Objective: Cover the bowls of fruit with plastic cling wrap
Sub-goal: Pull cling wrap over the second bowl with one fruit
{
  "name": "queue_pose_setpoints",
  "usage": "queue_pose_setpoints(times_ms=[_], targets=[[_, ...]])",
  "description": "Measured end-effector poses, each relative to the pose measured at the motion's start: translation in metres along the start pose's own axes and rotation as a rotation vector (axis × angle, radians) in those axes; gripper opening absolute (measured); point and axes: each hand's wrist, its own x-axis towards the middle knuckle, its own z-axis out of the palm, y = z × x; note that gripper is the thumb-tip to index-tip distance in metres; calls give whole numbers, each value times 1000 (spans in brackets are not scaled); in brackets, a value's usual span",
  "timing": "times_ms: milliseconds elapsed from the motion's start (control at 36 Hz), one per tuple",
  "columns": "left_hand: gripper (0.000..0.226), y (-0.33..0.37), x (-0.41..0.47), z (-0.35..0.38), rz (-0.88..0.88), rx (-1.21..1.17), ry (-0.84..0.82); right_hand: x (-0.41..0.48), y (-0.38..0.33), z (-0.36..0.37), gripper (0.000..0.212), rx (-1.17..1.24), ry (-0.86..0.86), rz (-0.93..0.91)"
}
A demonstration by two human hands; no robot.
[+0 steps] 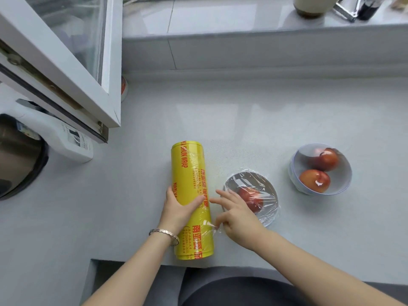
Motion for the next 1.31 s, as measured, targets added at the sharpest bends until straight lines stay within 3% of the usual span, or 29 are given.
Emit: queue_pose_setpoints(times_ms=[83,167,306,417,500,556,667,778,889,1000,1167,1250,1306], targets=[[95,0,0,1,10,-34,23,-5,-6,-4,53,147,-57,95],[95,-1,-1,3,13,-50,40,-5,-16,-5,61,127,-69,109],[92,1,-2,4,11,-56,50,2,-21,1,38,50,-143,138],[91,2,-3,7,14,-38,77,4,-22,5,33,128,-58,139],[94,5,-4,10,16,-3,89,4,-20,14,41,122,-4,158],[95,5,-4,12,22,14,98,5,-18,20,32,82,23,165],[92,5,-5,10,21,1,99,5,-10,17,11,-88,131,11],[88,5,-6,6,19,-38,78,6,1,14,22,-182,177,-111],[87,4,-5,5,18,-72,67,1,1,15,23,-193,148,-100],[86,2,-4,2,6,-125,56,-7,3,18,41,-209,102,-87],[81,0,-1,-2,-15,-206,28,-10,7,20,34,-313,55,-164],[81,5,1,-7,-52,-293,19,-12,13,17,33,-359,-51,-240],[65,11,4,-15,-79,-363,18,-15,16,15,23,-350,-77,-260]])
